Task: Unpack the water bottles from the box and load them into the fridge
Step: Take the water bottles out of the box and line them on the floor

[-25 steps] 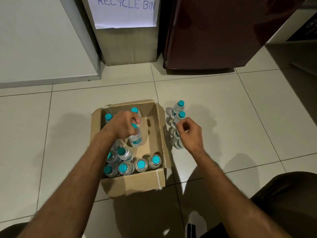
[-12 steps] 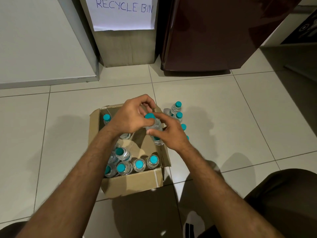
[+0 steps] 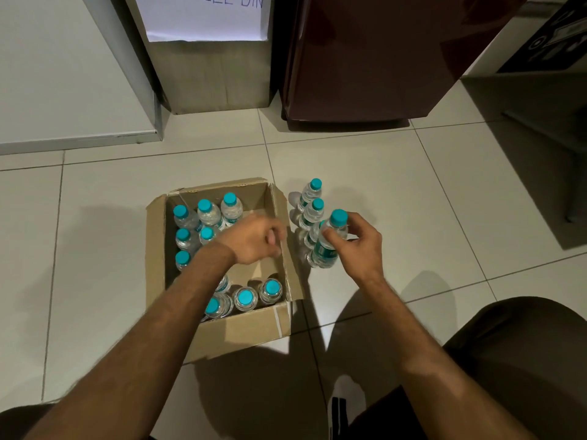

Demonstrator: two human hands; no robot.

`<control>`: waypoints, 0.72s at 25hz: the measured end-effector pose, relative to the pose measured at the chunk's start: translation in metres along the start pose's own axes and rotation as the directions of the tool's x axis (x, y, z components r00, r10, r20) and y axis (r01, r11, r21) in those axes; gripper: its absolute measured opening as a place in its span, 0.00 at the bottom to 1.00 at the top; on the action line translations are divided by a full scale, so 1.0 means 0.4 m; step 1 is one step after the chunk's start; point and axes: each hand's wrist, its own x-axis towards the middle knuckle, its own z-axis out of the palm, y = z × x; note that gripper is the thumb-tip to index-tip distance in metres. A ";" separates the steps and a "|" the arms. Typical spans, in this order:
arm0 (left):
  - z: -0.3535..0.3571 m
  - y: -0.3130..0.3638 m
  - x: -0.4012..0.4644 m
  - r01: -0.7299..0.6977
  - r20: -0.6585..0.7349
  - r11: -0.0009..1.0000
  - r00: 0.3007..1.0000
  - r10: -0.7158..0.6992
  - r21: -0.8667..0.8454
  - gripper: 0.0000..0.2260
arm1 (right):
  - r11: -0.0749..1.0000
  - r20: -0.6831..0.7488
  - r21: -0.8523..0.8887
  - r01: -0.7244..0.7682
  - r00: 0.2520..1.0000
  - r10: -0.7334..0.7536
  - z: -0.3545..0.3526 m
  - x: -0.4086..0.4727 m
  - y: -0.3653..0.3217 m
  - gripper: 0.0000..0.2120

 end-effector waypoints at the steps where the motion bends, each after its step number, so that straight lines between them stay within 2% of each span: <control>1: 0.030 -0.015 0.006 0.023 0.085 0.997 0.996 -0.030 0.075 0.10 | 0.999 -0.014 -0.015 -0.033 0.999 0.033 -0.006 -0.005 0.026 0.16; 3: 0.090 -0.039 0.012 0.070 0.216 0.984 0.971 -0.106 0.166 0.11 | 0.994 -0.019 -0.048 -0.101 0.995 0.101 -0.009 -0.018 0.081 0.17; 6: 0.140 -0.057 0.016 0.073 0.288 0.971 0.947 -0.139 0.230 0.13 | 0.980 0.020 -0.061 -0.188 0.982 0.189 -0.003 -0.040 0.156 0.17; 13: 0.161 -0.054 0.012 0.042 0.287 0.955 0.949 -0.130 0.294 0.14 | 0.954 0.042 -0.084 -0.287 0.956 0.291 0.037 -0.075 0.252 0.16; 18: 0.172 -0.060 0.002 0.037 0.264 0.950 0.957 -0.123 0.311 0.14 | 0.934 0.060 -0.052 -0.354 0.932 0.357 0.073 -0.074 0.260 0.30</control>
